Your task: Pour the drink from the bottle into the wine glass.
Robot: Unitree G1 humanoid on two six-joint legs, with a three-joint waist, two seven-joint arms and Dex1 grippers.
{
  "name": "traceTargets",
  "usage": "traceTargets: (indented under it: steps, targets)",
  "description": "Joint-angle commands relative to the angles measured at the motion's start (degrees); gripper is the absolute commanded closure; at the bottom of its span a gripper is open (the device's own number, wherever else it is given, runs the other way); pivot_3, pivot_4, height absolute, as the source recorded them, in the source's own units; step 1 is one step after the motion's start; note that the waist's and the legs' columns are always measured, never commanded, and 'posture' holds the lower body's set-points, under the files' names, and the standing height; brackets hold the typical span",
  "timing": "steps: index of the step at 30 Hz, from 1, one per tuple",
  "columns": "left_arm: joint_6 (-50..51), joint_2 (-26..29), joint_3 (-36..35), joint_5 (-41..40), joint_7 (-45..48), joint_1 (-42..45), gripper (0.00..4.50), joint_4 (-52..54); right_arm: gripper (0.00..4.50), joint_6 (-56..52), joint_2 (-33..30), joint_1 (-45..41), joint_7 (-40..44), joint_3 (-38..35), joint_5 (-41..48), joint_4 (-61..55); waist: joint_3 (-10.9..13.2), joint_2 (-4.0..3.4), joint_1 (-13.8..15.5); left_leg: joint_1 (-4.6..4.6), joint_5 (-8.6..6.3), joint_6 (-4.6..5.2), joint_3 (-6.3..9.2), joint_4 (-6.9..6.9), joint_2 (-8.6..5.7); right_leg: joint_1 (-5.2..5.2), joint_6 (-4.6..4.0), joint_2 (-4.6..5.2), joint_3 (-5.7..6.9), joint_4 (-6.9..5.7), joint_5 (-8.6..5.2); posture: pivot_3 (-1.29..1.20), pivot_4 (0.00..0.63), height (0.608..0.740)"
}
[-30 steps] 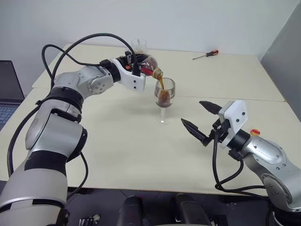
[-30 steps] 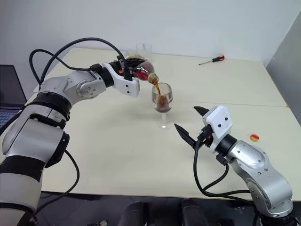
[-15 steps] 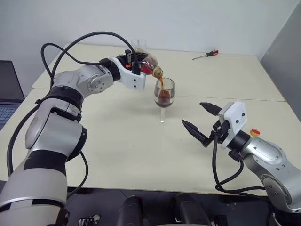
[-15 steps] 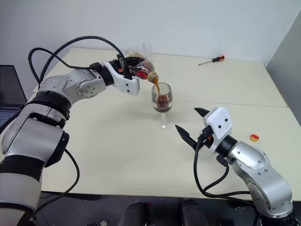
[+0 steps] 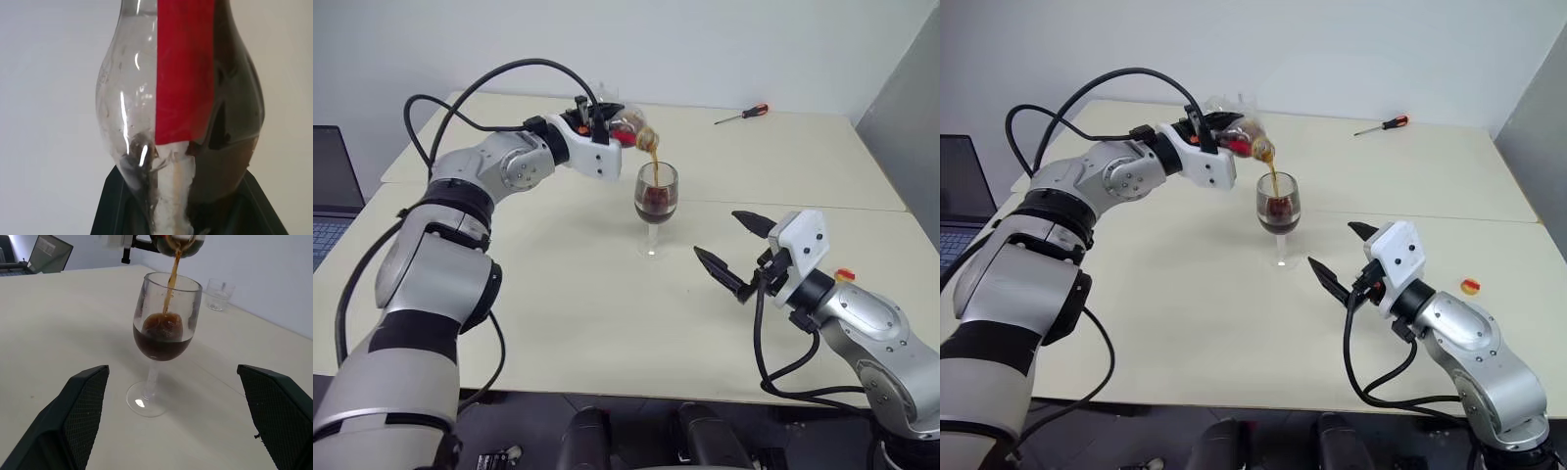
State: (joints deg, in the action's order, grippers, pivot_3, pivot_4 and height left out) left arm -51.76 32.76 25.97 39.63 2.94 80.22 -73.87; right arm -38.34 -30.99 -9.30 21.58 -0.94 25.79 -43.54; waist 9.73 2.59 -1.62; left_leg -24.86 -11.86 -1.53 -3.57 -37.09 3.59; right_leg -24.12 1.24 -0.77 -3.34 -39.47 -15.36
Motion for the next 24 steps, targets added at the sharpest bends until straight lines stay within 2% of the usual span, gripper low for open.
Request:
traceTargets:
  steps: [1, 6, 8, 12, 17, 24]
  targets:
    - [0.7, -0.9, -6.3, -8.7, 6.2, 0.7, 3.58, 0.6, 0.0, 1.3, -0.4, -0.7, 0.7, -0.7, -0.6, -0.8, 0.0, 0.0, 0.0, 0.01, 0.0, 0.0, 0.0, 0.0, 0.0, 0.0, 0.0, 0.0, -0.01, -0.02, 0.0, 0.0, 0.15, 0.74]
    - [4.1, -2.8, -14.6, -19.9, 16.9, -0.9, 3.6, 1.2, 0.0, 0.9, -0.1, -1.0, 0.8, -1.3, 0.1, -1.2, 0.0, 0.0, -0.2, 0.05, 0.0, 0.0, 0.01, 0.0, 0.01, 0.0, 0.0, -0.02, -0.01, -0.1, 0.0, 0.0, 0.15, 0.74]
    - [8.3, -3.9, -20.1, -26.6, 21.3, -1.6, 3.6, 1.6, 0.0, 0.7, -0.3, -1.3, 1.3, -1.1, 0.3, -1.0, 0.0, 0.0, -0.2, 0.05, 0.0, 0.0, 0.01, 0.0, 0.01, 0.0, 0.0, -0.02, 0.0, -0.11, 0.0, 0.0, 0.15, 0.74]
    - [16.6, -4.6, -27.5, -34.9, 25.2, -3.9, 3.6, 3.0, 0.0, 0.6, -0.6, -2.6, 2.3, -1.2, 0.9, -0.2, 0.0, 0.0, -0.2, 0.05, 0.0, 0.0, 0.02, -0.05, 0.01, 0.0, 0.0, -0.03, 0.0, -0.16, 0.0, 0.0, 0.15, 0.74]
    - [28.8, -5.7, -35.8, -44.5, 25.2, -17.0, 3.6, 10.5, 0.0, 1.5, 2.0, -8.2, 0.3, -1.4, -0.6, 5.5, -0.1, -0.06, -0.6, 0.17, 0.0, 0.0, 0.01, -0.07, 0.03, 0.0, -0.01, -0.03, -0.08, -0.35, 0.0, 0.0, 0.15, 0.74]
    - [41.6, -8.3, -38.5, -48.3, 19.4, -35.3, 3.6, 31.2, 0.0, 4.1, 1.7, -10.3, 3.4, 1.2, -3.1, 10.5, -0.1, -0.03, 0.1, 0.01, 0.01, -0.02, 0.12, -0.19, 0.07, -0.07, -0.06, -0.01, 0.1, -0.43, -0.03, 0.0, 0.15, 0.74]
